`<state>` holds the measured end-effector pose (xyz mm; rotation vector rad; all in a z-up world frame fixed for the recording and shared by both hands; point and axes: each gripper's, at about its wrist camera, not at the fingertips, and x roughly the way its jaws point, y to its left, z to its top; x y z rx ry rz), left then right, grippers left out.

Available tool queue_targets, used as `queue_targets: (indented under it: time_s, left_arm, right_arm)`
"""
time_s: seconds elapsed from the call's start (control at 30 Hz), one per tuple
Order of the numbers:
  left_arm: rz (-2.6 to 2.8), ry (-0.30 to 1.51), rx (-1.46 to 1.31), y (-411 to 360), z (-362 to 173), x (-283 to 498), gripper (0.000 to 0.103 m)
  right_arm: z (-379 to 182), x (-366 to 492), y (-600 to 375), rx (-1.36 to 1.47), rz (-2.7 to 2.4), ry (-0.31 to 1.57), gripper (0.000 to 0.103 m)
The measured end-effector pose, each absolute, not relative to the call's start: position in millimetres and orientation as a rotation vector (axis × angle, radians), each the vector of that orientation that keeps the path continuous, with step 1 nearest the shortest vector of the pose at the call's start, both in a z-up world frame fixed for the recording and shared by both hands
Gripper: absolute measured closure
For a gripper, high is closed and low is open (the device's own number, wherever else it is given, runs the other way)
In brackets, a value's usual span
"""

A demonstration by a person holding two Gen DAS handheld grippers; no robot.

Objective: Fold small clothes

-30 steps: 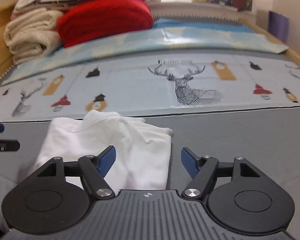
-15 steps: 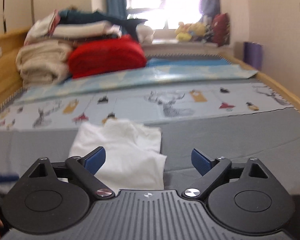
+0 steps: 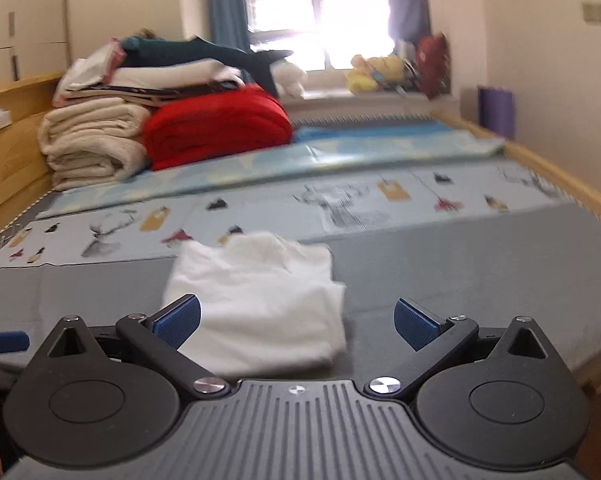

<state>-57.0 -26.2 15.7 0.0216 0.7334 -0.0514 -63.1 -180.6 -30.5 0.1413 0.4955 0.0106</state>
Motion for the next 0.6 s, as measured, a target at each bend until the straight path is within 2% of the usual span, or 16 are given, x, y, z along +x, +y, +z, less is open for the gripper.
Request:
queue_targets:
  time_s: [0.27,0.6]
  left_arm:
    - [-0.099,0.723,0.048,-46,3,-50,0.000]
    - [-0.033,0.787,-0.018,-26,-9,-36,0.000]
  right_arm:
    - [-44,-58,-173,0.029,0.001,0.559,0.001]
    - [-56,-52,-197,0.114,-0.037,0.620,0.001]
